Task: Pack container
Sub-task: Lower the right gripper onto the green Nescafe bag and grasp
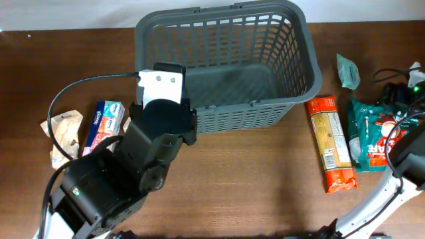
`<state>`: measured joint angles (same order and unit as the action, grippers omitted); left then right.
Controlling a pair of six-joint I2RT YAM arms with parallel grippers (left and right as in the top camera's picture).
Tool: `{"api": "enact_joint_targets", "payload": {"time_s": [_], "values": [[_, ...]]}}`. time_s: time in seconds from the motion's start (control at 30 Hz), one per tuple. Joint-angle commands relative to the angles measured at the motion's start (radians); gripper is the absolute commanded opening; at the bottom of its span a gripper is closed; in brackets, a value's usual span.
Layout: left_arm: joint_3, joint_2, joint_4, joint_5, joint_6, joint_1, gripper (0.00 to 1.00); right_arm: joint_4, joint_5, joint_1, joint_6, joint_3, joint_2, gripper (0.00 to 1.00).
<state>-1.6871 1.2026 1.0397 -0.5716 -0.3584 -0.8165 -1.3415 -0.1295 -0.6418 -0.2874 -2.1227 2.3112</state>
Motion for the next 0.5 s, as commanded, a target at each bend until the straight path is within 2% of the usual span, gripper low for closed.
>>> {"api": "enact_joint_targets", "payload": {"time_s": [0.0, 0.1, 0.3, 0.37, 0.47], "values": [[-0.023, -0.001, 0.001, 0.0, 0.013, 0.003, 0.29, -0.012, -0.017, -0.026, 0.004, -0.024, -0.071, 0.99], [-0.023, -0.001, 0.0, 0.0, 0.013, 0.003, 0.29, -0.018, -0.057, -0.077, -0.013, -0.024, -0.08, 0.99], [-0.023, 0.0, -0.006, -0.016, 0.013, 0.003, 0.29, -0.019, -0.402, -0.259, -0.21, 0.02, -0.08, 0.99], [-0.023, 0.0, -0.014, -0.02, 0.013, 0.003, 0.29, 0.006, -0.516, -0.316, -0.295, 0.089, -0.079, 0.99], [-0.023, 0.0, -0.028, -0.02, 0.013, 0.003, 0.29, 0.082, -0.556, -0.343, -0.307, 0.188, -0.079, 0.99]]}}
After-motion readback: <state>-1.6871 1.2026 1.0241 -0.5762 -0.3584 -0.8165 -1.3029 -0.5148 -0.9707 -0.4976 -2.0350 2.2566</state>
